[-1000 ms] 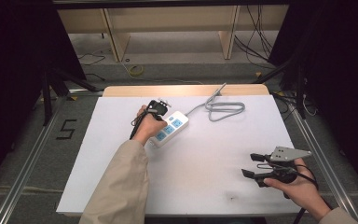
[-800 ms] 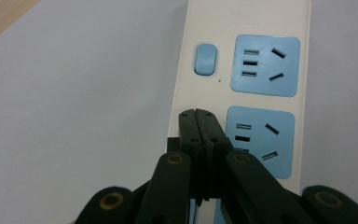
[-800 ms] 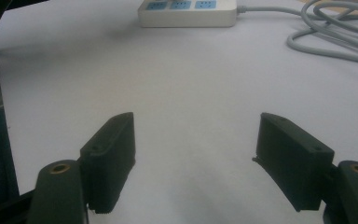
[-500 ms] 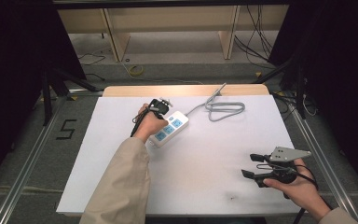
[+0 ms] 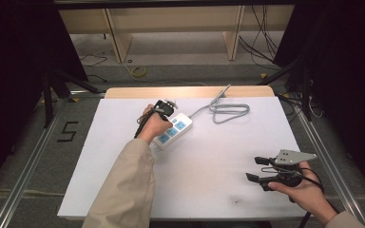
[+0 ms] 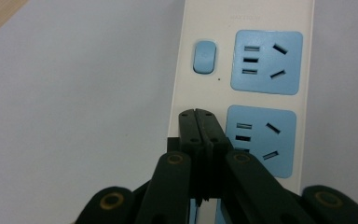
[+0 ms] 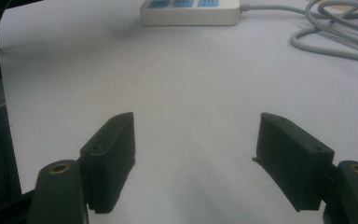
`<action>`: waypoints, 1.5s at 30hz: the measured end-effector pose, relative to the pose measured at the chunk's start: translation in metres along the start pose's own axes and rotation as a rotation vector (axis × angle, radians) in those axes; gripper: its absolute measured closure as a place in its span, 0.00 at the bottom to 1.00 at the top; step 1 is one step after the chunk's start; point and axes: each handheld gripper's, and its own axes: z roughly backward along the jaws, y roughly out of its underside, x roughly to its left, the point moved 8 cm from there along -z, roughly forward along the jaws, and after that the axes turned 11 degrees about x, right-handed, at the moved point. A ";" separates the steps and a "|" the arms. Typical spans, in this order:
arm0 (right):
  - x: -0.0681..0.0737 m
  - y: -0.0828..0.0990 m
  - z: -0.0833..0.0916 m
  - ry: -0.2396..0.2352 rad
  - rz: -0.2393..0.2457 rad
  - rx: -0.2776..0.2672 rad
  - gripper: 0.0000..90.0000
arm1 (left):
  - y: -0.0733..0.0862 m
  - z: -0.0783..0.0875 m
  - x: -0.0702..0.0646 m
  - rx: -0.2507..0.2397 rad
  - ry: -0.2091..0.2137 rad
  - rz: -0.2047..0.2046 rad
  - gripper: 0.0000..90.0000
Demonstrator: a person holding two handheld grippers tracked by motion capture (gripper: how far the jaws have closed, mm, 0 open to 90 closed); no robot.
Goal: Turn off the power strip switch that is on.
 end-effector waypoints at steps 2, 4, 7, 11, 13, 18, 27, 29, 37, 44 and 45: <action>0.000 0.000 0.000 0.000 0.000 0.002 0.32 | 0.000 0.000 0.000 0.006 0.000 -0.002 1.00; 0.000 0.000 0.000 0.001 -0.002 0.002 0.32 | 0.000 0.000 0.000 0.013 0.002 -0.008 1.00; 0.000 0.000 0.000 0.000 0.000 0.002 0.32 | -0.001 0.000 0.001 0.020 0.010 -0.009 1.00; 0.000 0.000 0.000 -0.001 -0.002 0.003 0.32 | -0.001 0.000 0.001 0.020 0.019 -0.003 1.00; 0.000 0.000 0.000 -0.002 -0.004 0.004 0.32 | -0.002 0.000 0.001 0.021 0.020 0.003 1.00; 0.001 0.000 0.000 -0.003 -0.001 0.005 0.32 | -0.002 0.000 0.001 0.042 0.018 -0.010 1.00; 0.001 0.001 0.000 -0.007 -0.002 0.009 0.32 | -0.004 0.000 0.001 0.077 0.006 -0.025 1.00; 0.001 0.001 -0.001 -0.009 -0.004 0.007 0.32 | -0.004 0.000 0.001 0.082 0.003 -0.029 1.00; 0.002 0.001 -0.001 -0.009 -0.003 0.007 0.32 | -0.005 -0.002 0.000 0.078 0.008 -0.023 1.00; 0.001 0.001 -0.001 -0.008 -0.001 0.007 0.32 | -0.005 -0.002 0.000 0.078 0.006 -0.023 1.00; 0.001 0.001 -0.001 -0.008 -0.001 0.007 0.32 | -0.005 -0.002 0.000 0.075 0.005 -0.019 1.00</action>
